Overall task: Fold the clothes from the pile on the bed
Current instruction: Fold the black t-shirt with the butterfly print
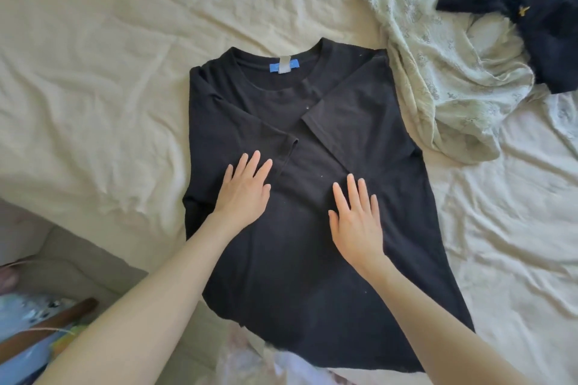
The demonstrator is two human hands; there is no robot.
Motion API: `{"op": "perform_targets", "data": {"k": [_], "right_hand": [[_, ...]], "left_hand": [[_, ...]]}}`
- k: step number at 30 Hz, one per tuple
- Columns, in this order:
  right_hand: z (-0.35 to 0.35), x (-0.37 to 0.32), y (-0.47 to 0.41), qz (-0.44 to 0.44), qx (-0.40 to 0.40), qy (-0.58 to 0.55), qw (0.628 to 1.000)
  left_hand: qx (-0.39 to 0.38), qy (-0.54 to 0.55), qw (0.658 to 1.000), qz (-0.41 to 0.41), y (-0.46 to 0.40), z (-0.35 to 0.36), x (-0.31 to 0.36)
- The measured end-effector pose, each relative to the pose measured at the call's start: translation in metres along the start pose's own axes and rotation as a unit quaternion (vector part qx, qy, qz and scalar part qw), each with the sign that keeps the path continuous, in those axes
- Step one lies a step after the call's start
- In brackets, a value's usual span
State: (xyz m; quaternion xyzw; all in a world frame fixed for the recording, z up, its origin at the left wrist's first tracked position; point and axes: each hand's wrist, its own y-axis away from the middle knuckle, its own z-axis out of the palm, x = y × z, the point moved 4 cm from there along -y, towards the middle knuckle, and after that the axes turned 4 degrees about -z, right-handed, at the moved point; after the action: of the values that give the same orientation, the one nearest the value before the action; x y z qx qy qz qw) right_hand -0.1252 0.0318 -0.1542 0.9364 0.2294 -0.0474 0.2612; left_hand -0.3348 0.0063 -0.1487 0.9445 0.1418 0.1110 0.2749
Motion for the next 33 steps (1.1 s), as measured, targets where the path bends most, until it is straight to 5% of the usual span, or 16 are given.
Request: {"op": "perform_targets", "data": {"k": [7, 11, 21, 33], "right_hand": [[0.028, -0.011, 0.075, -0.028, 0.005, -0.004, 1.000], [0.050, 0.005, 0.108, -0.022, -0.030, 0.048, 0.998], [0.070, 0.033, 0.159, -0.018, 0.038, 0.014, 0.999], [0.039, 0.151, 0.183, 0.255, 0.063, -0.145, 0.954]], "left_hand": [[0.181, 0.192, 0.958, -0.108, 0.085, 0.011, -0.056], [0.127, 0.412, 0.875, -0.221, 0.115, 0.047, -0.095], [0.004, 0.544, 0.784, -0.299, 0.184, 0.141, -0.068], [-0.067, 0.596, 0.693, -0.400, 0.274, 0.205, -0.039]]}}
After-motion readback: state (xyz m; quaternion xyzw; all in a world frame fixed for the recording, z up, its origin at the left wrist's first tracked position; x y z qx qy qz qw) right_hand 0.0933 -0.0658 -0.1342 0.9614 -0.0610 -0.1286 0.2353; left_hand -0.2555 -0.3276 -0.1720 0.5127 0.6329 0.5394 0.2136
